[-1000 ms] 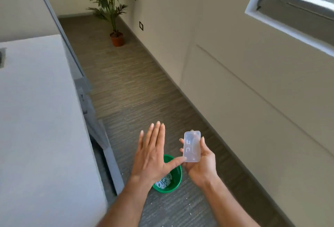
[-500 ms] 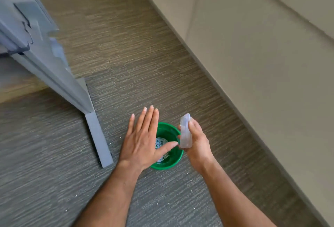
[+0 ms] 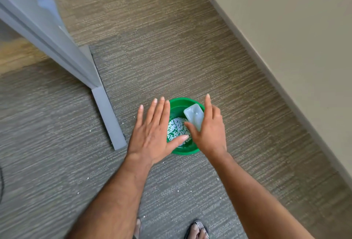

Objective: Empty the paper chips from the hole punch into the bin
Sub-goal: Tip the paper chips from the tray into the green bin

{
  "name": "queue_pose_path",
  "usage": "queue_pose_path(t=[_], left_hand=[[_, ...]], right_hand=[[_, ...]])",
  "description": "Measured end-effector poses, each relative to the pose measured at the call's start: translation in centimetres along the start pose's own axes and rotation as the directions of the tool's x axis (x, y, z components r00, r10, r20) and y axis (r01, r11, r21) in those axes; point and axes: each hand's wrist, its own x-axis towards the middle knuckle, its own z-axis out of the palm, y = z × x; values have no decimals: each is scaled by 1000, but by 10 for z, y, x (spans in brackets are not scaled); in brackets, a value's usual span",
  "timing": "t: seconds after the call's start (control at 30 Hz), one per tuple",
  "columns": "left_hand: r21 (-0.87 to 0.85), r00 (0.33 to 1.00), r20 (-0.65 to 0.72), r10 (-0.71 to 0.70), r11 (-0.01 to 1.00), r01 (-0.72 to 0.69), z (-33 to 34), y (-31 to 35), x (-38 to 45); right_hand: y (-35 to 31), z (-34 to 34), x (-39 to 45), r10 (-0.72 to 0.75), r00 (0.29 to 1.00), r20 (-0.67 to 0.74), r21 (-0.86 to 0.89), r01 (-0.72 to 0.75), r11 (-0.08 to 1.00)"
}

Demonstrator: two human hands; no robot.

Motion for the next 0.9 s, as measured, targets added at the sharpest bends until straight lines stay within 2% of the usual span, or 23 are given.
queue_pose_path(t=[0.13, 0.37, 0.43, 0.47, 0.5, 0.53, 0.6, 0.67, 0.73, 0.8, 0.9], left_hand=[[-7, 1000, 8, -16, 1000, 16, -1, -1, -2], [-13, 1000, -26, -10, 1000, 9, -9, 2, -3], [-20, 999, -37, -8, 1000, 7, -12, 3, -3], [-20, 999, -38, -7, 1000, 6, -14, 5, -4], [-23, 999, -39, -2, 1000, 1, -16, 6, -5], [-29, 999, -39, -2, 1000, 1, -20, 8, -6], [-51, 999, -43, -11, 999, 9, -29, 12, -7], [-89, 998, -51, -24, 996, 20, -38, 17, -6], [-137, 996, -79, -39, 990, 28, -54, 25, -6], [-174, 992, -122, -29, 985, 7, -77, 35, -4], [-187, 983, -184, -5, 982, -31, -126, 49, -3]], right_hand=[[-2, -3, 2, 17, 999, 44, -32, -15, 999], [-3, -9, 3, -9, 999, -39, 40, 10, 999], [-3, -11, 4, 27, 997, -75, 171, -14, 985], [-5, -13, 4, 83, 995, -62, 304, -61, 951], [-8, -18, 4, 162, 987, -10, 461, -139, 876], [-10, -22, 4, 231, 970, 80, 618, -230, 752], [-14, -33, 2, 273, 921, 278, 813, -377, 444], [-16, -45, 1, 230, 881, 414, 881, -451, 142], [-22, -64, -4, 213, 846, 489, 871, -486, -70], [-31, -88, -5, 193, 828, 526, 847, -491, -202], [-56, -135, -7, 160, 840, 519, 841, -468, -271]])
